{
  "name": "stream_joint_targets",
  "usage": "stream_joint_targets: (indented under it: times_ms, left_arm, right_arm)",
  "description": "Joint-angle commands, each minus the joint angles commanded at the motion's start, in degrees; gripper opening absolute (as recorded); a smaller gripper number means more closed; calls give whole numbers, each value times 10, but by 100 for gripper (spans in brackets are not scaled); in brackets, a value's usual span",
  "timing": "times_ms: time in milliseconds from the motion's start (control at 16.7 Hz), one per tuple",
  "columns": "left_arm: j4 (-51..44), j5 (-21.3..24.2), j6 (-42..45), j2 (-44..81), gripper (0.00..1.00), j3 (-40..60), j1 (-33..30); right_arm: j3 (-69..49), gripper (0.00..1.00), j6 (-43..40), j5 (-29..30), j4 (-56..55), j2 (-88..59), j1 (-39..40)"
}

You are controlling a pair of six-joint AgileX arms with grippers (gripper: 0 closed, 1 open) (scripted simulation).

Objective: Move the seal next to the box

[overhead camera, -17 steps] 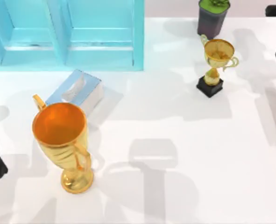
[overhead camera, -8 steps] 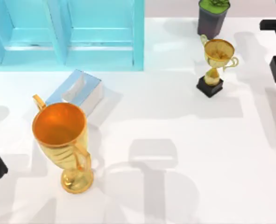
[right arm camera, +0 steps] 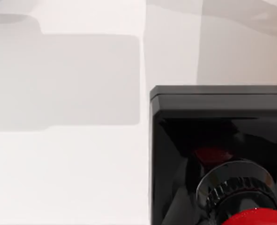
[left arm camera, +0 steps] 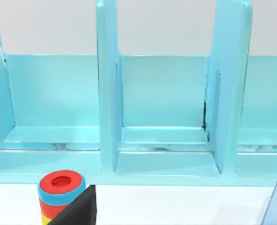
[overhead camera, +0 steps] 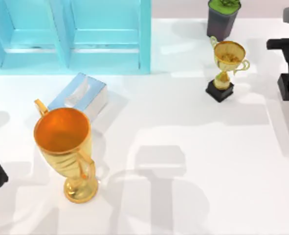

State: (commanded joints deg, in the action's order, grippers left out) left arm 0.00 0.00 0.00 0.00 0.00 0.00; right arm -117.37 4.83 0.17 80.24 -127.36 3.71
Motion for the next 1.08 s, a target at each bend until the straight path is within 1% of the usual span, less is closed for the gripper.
stream_joint_targets:
  times_ms: [60, 840, 900, 1080]
  left_arm:
    - [0, 0, 0, 0, 100, 0, 0]
    - [0, 0, 0, 0, 100, 0, 0]
    - [0, 0, 0, 0, 100, 0, 0]
    - [0, 0, 0, 0, 100, 0, 0]
  right_arm:
    - [0, 0, 0, 0, 0, 0, 0]
    - [0, 98, 0, 0, 0, 0, 0]
    - [0, 100, 0, 0, 0, 0, 0]
    - [0, 100, 0, 0, 0, 0, 0]
